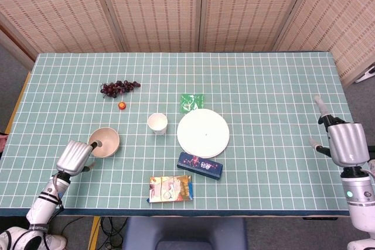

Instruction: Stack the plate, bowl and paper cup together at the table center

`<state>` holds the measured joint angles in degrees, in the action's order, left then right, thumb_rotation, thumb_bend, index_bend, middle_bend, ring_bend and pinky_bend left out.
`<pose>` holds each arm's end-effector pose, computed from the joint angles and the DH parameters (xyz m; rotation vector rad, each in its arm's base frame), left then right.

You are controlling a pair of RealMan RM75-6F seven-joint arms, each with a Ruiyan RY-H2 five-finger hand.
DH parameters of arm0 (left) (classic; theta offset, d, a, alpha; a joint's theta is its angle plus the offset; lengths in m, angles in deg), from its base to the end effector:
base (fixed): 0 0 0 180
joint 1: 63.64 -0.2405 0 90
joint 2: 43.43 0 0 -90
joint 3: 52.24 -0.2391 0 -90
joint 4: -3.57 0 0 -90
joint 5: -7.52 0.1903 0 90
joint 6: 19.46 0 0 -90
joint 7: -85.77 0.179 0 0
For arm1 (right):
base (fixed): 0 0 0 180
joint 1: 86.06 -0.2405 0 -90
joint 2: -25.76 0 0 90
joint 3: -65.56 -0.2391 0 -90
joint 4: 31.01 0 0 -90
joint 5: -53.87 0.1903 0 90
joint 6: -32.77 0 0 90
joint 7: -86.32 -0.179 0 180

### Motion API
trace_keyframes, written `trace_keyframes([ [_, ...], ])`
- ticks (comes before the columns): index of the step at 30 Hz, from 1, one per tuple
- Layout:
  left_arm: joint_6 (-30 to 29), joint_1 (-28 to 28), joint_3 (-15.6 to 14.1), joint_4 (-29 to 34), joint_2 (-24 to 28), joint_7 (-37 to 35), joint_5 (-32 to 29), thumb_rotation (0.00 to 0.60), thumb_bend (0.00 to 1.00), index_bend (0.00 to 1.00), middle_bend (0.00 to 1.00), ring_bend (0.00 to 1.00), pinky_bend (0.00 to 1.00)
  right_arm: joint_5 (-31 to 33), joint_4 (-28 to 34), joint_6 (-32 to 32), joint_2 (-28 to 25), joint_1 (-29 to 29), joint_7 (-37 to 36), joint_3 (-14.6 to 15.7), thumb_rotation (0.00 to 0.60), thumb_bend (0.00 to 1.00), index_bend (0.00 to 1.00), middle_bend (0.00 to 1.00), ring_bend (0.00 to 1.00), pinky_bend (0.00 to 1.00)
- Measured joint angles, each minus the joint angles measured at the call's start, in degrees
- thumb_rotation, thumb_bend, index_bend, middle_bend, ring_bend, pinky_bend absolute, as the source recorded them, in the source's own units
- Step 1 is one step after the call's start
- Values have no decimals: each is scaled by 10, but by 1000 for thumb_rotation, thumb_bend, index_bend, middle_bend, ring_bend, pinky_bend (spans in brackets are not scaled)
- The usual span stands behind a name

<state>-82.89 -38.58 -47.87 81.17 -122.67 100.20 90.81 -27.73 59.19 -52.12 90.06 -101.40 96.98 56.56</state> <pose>-0.2470 0.3124 0.0566 -1.8112 -0.7081 -0.7253 -0.2488 -0.2824 0.1964 1.3959 -0.5899 0.9163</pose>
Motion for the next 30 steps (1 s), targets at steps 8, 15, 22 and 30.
trace_keyframes([
  [8, -3, 10, -1, -69, -46, -25, 1, 600, 219, 448, 901, 898, 998, 2, -4, 2, 0, 5, -10, -2, 600, 0, 39, 471, 607, 894],
  [15, -4, 18, -3, -102, -64, -49, 3, 600, 219, 488, 910, 904, 1000, 5, -9, 4, 2, 8, -18, -5, 600, 0, 39, 475, 607, 894],
  [22, -3, 22, -8, -110, -69, -58, 4, 600, 303, 522, 912, 904, 1000, 6, -11, 6, 3, 11, -24, -7, 600, 0, 39, 478, 607, 894],
  [30, -6, 24, -13, -105, -66, -60, 8, 600, 382, 561, 913, 905, 1000, 6, -10, 8, 3, 13, -32, -9, 600, 0, 39, 481, 607, 894],
])
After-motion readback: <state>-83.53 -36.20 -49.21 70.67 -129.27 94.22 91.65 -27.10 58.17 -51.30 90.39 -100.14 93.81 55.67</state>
